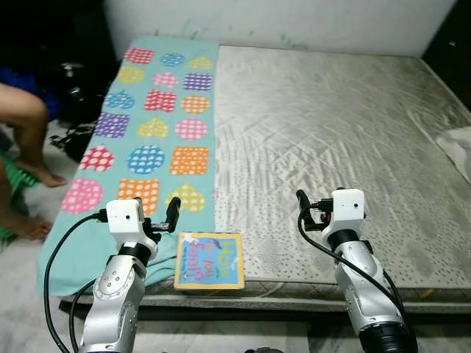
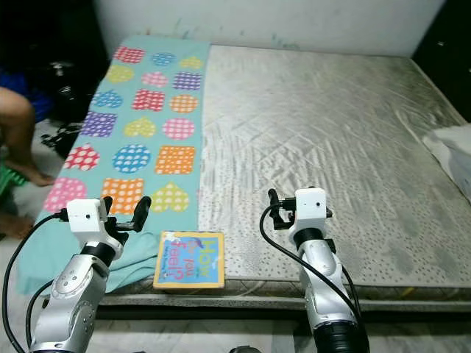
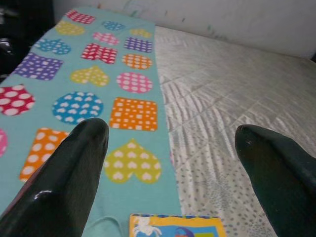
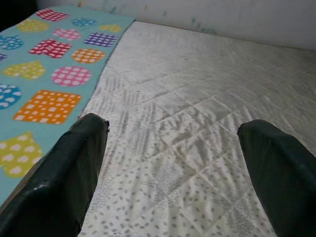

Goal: Clean up the room

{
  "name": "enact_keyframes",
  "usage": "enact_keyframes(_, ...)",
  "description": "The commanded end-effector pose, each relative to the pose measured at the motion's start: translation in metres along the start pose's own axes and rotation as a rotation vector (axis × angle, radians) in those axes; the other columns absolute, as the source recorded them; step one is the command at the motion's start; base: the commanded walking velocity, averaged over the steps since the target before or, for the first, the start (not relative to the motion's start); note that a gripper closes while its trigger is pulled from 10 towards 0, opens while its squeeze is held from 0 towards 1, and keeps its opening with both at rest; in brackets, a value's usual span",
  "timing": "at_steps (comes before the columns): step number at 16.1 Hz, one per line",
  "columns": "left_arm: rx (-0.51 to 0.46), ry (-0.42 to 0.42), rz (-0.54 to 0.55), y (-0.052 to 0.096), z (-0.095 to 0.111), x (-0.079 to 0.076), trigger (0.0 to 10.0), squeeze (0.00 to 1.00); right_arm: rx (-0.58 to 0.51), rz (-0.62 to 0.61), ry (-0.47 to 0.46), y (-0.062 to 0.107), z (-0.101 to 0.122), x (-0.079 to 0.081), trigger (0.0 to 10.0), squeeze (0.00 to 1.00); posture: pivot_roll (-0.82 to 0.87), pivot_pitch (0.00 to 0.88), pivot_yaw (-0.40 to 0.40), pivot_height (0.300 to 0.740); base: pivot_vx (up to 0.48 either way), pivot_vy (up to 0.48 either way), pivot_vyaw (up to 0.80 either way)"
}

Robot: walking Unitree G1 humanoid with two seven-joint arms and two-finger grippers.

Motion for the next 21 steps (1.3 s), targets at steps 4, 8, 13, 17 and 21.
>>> enact_keyframes(4, 0.027, -0.008, 0.023, 0.0016, -0.0054, 0.0050, 10.0, 0.00, 0.005, 0.013, 0.005, 0.0012, -0.0019, 0.0029, 10.0, 0.00, -0.04, 0.145, -0.032, 0.716, 0.000, 0.000, 0.00)
enact_keyframes(8, 0.022, -0.003, 0.025, 0.0019, -0.0041, 0.0051, 10.0, 0.00, 0.007, 0.018, 0.005, 0.0014, -0.0023, 0.0035, 10.0, 0.00, -0.04, 0.152, -0.034, 0.666, 0.000, 0.000, 0.00)
enact_keyframes(13, 0.005, 0.009, 0.022, 0.0020, -0.0007, 0.0050, 10.0, 0.00, 0.006, 0.024, 0.004, 0.0016, -0.0022, 0.0042, 10.0, 0.00, -0.05, 0.158, -0.035, 0.641, 0.000, 0.000, 0.00)
enact_keyframes(17, -0.006, 0.021, 0.012, 0.0023, 0.0015, 0.0029, 10.0, 0.00, 0.009, 0.025, 0.006, 0.0017, -0.0026, 0.0040, 10.0, 0.00, -0.05, 0.161, -0.035, 0.641, 0.000, 0.000, 0.00)
enact_keyframes(21, -0.007, 0.027, 0.010, 0.0025, 0.0016, 0.0026, 10.0, 0.00, 0.010, 0.028, 0.008, 0.0017, -0.0027, 0.0040, 10.0, 0.00, -0.05, 0.162, -0.035, 0.641, 0.063, 0.000, 0.00)
Point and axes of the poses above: a point about 5 cm out from each wrist's last joint towards the gripper, its own y axis pointing back from the gripper into the wrist, its own z axis along the axis of the wrist's last joint, x = y × z, the point moved 6 cm from there along -y, pointing out of the wrist towards the gripper, and after that the axes turned 7 degrees about y, right-handed, at the moved point
